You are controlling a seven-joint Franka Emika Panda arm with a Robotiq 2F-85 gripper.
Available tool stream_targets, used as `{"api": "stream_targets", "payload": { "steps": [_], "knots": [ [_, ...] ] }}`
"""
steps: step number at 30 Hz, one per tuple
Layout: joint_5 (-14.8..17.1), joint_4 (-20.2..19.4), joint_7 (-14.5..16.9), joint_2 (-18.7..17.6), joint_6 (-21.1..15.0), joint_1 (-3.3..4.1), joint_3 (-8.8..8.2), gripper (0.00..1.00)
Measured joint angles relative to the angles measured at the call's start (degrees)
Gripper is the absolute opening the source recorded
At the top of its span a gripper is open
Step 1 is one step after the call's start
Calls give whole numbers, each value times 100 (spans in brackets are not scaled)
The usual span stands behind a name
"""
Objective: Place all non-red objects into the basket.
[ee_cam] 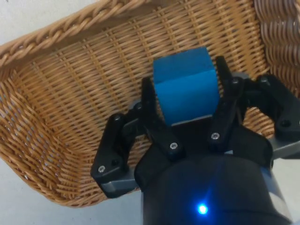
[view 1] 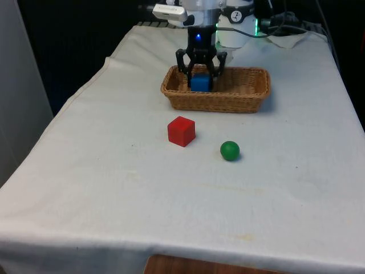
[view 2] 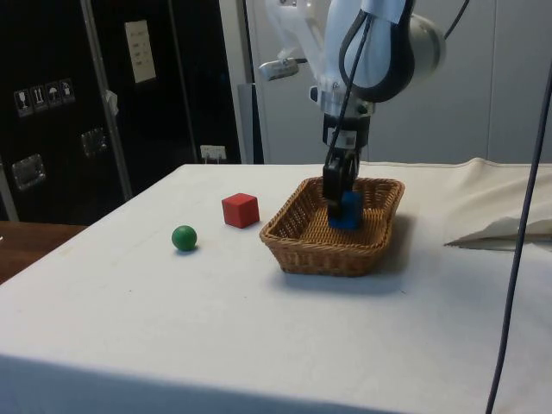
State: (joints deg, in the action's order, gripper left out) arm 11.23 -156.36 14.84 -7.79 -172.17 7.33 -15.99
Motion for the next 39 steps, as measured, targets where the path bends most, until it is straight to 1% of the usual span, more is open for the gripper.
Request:
{"api": "stream_targets", "payload": {
  "steps": [1, 2, 3, 5, 6, 7, 8, 15, 20, 21, 22, 26, 27, 28, 34, 36, 39],
  "knots": [
    [0, 0, 0, 0, 0, 0, 0, 39],
    [0, 0, 0, 0, 6, 0, 0, 39],
    [0, 0, 0, 0, 6, 0, 0, 58],
    [0, 6, 0, 0, 6, 0, 0, 77],
    [0, 6, 0, 0, 11, 0, 0, 92],
    [0, 6, 0, 0, 11, 0, 0, 98],
    [0, 6, 0, 0, 11, 0, 0, 100],
    [0, 6, 0, 0, 11, 0, 0, 100],
    [0, 0, 0, 69, 29, 0, -6, 100],
    [0, -17, 6, 115, 57, 0, -17, 100],
    [0, -63, 23, 246, 126, -6, -29, 100],
    [0, -155, 63, 567, 315, -11, -63, 100],
    [0, -155, 63, 567, 315, -11, -63, 100],
    [-6, -178, 80, 728, 435, -11, -86, 100],
    [-17, -218, 132, 1215, 854, -17, -126, 100],
    [-17, -218, 132, 1215, 854, -17, -126, 100],
    [-17, -189, 132, 1375, 1037, -11, -97, 100]
  ]
}}
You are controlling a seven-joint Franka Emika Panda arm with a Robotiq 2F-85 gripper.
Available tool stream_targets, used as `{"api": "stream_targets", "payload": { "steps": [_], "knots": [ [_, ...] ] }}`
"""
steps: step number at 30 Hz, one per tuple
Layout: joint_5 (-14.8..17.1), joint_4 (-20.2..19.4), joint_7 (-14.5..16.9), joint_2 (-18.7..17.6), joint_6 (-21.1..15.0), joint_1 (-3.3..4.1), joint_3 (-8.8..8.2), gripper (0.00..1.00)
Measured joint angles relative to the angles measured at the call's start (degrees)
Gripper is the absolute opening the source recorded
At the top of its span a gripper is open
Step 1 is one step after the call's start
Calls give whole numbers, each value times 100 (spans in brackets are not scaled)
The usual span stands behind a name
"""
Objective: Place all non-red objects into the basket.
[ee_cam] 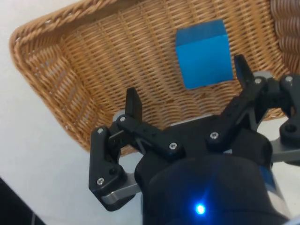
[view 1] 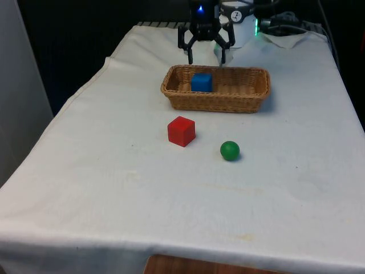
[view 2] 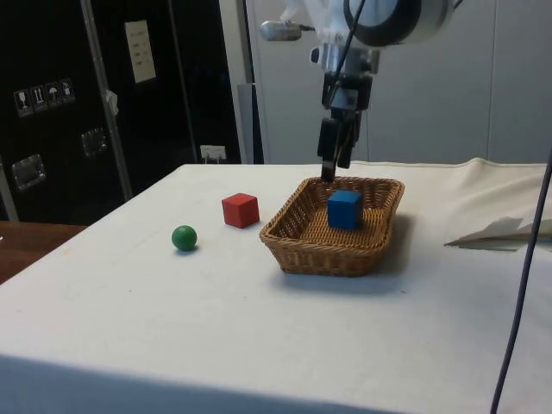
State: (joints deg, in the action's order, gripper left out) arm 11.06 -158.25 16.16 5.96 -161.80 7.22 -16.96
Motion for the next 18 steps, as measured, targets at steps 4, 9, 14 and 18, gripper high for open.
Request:
{"api": "stream_targets", "payload": {
  "steps": [4, 9, 14, 18],
  "knots": [
    [0, 149, -11, 74, 281, 6, 80, 100],
    [0, 292, -23, 63, 464, 11, 155, 100],
    [0, 435, -29, 63, 642, 17, 223, 100],
    [0, 596, -29, 63, 848, 29, 281, 100]
  ]
}}
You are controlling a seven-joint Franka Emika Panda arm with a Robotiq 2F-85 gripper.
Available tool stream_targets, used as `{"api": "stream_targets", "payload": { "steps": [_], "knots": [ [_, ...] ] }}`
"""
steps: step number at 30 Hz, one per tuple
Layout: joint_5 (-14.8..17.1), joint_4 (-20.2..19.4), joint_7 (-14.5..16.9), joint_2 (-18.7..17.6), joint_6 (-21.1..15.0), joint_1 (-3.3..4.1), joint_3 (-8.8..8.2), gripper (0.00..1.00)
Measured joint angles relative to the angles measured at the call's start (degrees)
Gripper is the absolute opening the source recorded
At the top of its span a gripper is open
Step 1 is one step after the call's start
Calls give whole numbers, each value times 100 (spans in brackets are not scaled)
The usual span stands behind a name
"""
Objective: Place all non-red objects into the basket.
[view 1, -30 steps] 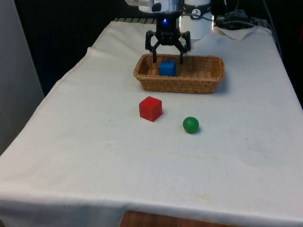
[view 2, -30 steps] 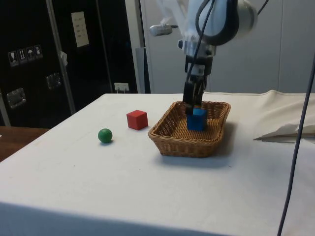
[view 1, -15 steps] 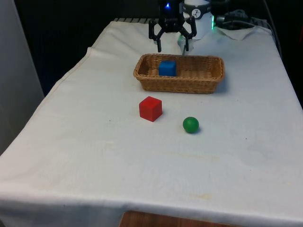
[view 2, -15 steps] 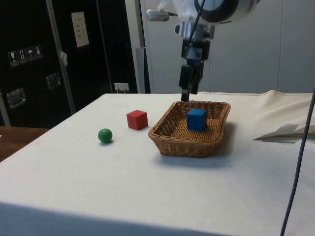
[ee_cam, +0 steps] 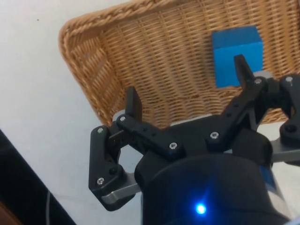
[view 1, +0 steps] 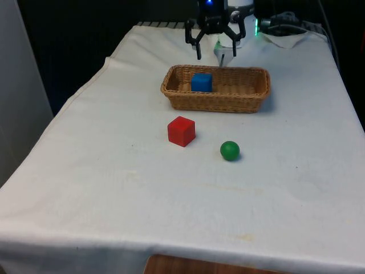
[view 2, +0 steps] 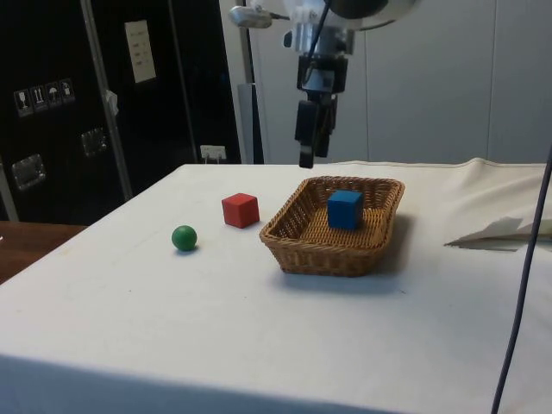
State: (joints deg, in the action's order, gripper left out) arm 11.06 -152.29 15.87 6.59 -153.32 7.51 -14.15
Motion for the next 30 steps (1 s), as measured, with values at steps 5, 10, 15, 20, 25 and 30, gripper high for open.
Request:
{"api": "stream_targets", "payload": {
  "steps": [5, 10, 15, 20, 25, 30],
  "knots": [
    [0, 183, 11, -23, 218, 11, 63, 100],
    [0, 384, 23, -103, 367, 23, 132, 100],
    [0, 602, 23, -218, 498, 34, 206, 100],
    [0, 808, 0, -321, 630, 40, 315, 100],
    [0, 985, -17, -430, 716, 46, 413, 100],
    [0, 1157, -52, -556, 768, 52, 487, 100]
  ]
}}
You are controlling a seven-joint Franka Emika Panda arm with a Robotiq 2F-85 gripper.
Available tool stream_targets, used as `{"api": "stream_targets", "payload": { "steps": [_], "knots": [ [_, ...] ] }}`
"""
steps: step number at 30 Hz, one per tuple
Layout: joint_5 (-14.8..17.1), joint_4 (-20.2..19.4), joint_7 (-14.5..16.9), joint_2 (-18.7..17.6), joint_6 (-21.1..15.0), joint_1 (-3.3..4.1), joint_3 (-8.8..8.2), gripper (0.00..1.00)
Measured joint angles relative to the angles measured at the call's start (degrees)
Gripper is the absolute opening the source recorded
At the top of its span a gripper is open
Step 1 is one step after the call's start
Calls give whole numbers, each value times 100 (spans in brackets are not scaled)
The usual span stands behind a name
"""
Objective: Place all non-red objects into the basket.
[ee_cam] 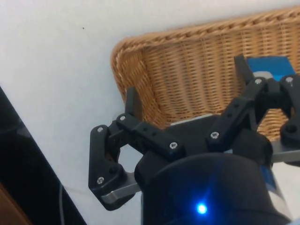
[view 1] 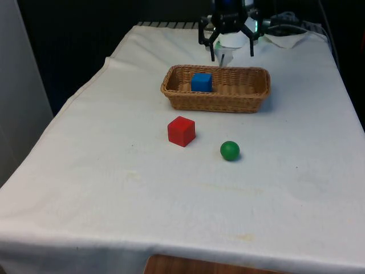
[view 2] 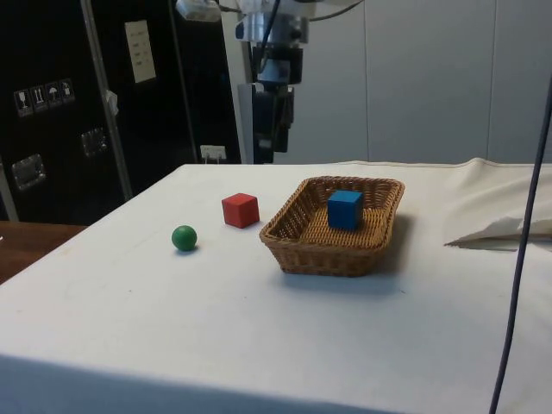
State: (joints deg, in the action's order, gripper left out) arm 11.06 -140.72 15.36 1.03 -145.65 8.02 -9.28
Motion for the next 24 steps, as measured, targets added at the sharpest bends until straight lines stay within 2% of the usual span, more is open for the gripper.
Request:
{"api": "stream_targets", "payload": {
  "steps": [8, 12, 24],
  "knots": [
    [0, 418, -74, -332, 97, 11, 155, 100],
    [0, 504, -80, -395, 120, 17, 189, 100],
    [0, 1192, -155, -968, 281, 29, 355, 100]
  ]
}}
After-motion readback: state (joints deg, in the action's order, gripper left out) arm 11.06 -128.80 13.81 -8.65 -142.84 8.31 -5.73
